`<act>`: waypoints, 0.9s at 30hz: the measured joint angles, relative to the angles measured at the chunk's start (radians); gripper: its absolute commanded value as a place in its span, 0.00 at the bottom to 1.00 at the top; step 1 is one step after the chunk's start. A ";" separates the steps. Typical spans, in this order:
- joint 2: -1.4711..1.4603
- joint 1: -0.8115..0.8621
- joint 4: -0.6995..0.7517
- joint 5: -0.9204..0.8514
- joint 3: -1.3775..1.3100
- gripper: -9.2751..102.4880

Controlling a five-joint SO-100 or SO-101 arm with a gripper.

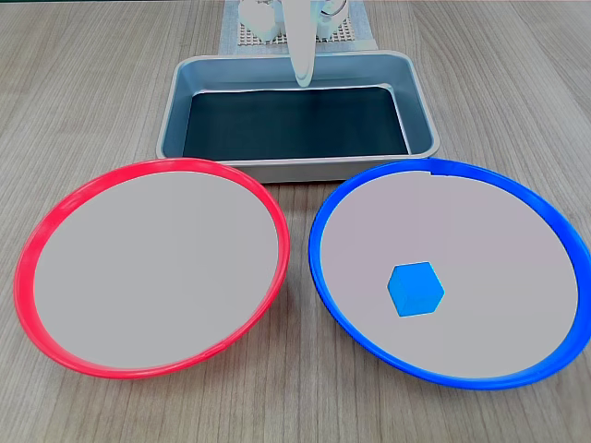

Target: Move a blue block from tray to blue dish

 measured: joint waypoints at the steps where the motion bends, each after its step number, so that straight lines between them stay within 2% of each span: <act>1: 0.003 0.000 0.017 0.000 0.000 0.08; 4: 0.003 0.000 0.032 0.002 0.000 0.08; 8: 0.003 -0.006 0.035 0.002 0.000 0.13; 11: 0.003 -0.006 0.035 0.002 0.000 0.08; 27: 0.003 -0.006 0.035 0.002 0.000 0.08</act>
